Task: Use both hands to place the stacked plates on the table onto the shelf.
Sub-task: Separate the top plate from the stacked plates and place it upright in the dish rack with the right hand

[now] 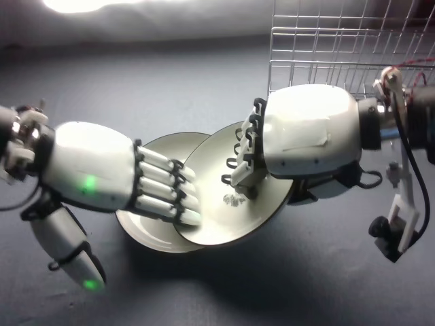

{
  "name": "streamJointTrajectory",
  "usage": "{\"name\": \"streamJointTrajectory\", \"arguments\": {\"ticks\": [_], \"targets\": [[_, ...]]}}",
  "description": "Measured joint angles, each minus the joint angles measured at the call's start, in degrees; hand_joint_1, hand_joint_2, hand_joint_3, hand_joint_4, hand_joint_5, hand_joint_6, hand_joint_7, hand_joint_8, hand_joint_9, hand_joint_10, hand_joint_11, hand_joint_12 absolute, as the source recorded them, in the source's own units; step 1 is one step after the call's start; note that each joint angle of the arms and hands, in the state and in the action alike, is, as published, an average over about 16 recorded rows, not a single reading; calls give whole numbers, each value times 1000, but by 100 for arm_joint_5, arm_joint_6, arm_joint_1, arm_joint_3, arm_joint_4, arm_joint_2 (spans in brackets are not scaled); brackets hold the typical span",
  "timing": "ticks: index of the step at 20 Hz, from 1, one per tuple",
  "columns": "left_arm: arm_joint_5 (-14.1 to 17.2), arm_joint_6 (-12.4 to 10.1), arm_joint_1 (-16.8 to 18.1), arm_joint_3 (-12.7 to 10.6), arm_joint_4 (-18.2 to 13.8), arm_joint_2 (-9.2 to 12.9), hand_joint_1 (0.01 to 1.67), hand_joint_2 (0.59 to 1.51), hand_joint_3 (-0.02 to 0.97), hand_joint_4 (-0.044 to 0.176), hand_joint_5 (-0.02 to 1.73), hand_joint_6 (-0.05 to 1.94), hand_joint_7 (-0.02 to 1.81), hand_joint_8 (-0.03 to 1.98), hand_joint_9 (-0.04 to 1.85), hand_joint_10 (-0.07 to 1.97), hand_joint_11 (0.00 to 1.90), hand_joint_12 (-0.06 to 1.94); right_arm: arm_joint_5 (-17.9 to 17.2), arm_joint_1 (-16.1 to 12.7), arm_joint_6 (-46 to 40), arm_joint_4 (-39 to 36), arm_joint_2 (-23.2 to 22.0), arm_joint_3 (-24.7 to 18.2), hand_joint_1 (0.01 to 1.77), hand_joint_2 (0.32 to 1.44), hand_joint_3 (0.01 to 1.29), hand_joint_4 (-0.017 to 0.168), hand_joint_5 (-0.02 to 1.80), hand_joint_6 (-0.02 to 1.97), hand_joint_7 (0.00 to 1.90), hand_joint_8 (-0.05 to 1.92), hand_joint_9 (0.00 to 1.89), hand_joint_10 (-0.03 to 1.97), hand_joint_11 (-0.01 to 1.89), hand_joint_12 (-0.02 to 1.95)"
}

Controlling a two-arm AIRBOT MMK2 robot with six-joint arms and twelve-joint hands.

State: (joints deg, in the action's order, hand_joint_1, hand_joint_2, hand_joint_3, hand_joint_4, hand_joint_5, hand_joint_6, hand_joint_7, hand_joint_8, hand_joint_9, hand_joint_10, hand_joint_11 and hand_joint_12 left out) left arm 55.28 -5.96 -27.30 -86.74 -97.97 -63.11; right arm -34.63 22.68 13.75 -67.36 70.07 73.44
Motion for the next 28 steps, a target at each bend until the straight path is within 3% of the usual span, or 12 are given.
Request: {"name": "streamJointTrajectory", "arguments": {"ticks": [5, 14, 21, 28], "targets": [[29, -33, 275, 220, 46, 437, 13, 1015, 11, 0, 1, 0, 13, 7, 15, 15, 14, 9, 40, -143, -10, 76, -67, -116, 1278, 943, 14, -6, 874, 759, 1020, 469, 1034, 865, 923, 1005], [139, -79, 570, 588, 109, 1409, 13, 1016, 10, 1, 12, 9, 15, 9, 13, 15, 14, 8, 194, -476, -27, 520, -275, -471, 1311, 945, 14, -4, 960, 770, 1090, 560, 1048, 914, 913, 1001], [337, -161, 566, 520, 50, 1930, 13, 1013, 10, 1, 17, 8, 13, 9, 17, 15, 14, 8, 308, -734, -44, 1186, -413, -731, 1341, 946, 13, -4, 1013, 813, 1131, 643, 1040, 924, 902, 1013], [542, -226, 497, 374, 1, 2149, 12, 1012, 10, 1, 20, 8, 13, 9, 21, 14, 14, 9, 422, -948, -95, 2026, -480, -890, 1359, 949, 13, -4, 1017, 852, 1143, 693, 1032, 937, 884, 1027]]}}
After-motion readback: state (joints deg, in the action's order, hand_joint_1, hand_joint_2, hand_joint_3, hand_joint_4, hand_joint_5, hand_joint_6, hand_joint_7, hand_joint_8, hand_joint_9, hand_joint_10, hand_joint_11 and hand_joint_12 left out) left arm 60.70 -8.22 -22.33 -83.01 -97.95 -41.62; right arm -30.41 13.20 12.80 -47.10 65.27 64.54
